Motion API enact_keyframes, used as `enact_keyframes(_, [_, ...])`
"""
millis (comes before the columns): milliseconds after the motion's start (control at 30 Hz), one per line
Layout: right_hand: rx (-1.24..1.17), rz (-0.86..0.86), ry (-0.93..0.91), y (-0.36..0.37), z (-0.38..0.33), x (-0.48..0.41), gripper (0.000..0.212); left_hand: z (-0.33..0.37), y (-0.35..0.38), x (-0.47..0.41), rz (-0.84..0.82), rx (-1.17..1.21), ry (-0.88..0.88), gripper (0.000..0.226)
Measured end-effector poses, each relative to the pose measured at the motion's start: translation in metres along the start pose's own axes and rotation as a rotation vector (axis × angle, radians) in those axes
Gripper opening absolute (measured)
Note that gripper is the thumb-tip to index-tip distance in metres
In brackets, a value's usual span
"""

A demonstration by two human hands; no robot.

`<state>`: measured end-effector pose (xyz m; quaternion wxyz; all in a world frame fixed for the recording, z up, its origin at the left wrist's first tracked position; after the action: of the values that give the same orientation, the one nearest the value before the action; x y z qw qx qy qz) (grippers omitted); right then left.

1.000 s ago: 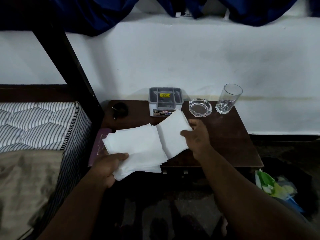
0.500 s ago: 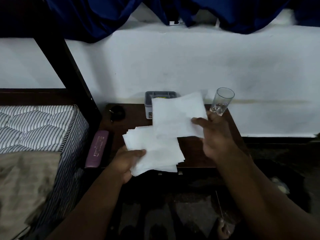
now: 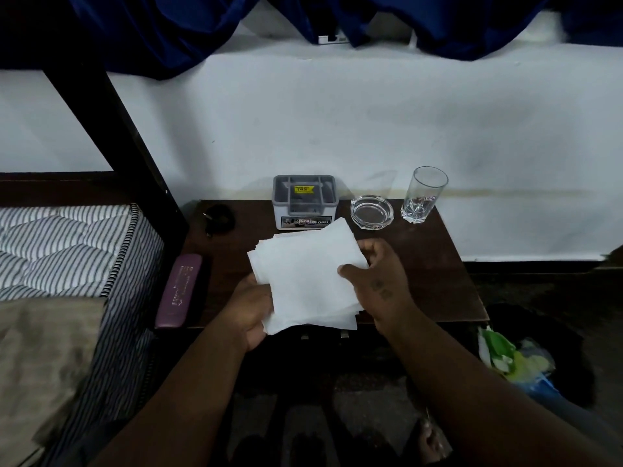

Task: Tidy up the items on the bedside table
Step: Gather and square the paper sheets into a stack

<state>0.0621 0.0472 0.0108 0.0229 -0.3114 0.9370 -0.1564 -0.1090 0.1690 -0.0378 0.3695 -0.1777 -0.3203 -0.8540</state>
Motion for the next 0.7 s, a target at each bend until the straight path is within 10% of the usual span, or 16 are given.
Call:
enact_keyframes(133, [0.355, 0.141, -0.164, -0.025, -0.019, -0.004, 0.056, 0.002, -0.001, 0.001, 0.003, 0.008, 0.001, 0.041])
enact_keyframes(333, [-0.356, -0.337, 0.410, 0.006, 0.027, -0.002, 0.036, 0.000, 0.003, 0.004, -0.011, -0.001, -0.036, 0.037])
enact_keyframes(700, [-0.345, -0.358, 0.298, 0.019, 0.030, -0.006, 0.031, 0.000, 0.014, 0.009, -0.029, 0.151, -0.183, 0.054])
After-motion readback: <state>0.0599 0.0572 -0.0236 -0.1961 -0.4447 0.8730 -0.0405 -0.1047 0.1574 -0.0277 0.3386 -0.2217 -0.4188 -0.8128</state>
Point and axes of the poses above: each hand's wrist, its own x-axis away from the middle knuckle, its own y-axis out of the palm, z = x × y, the point moved 10 cm from there along -x, towards the middle knuckle, and after that the axes turned 8 degrees about -y, right-handed, at the moved point
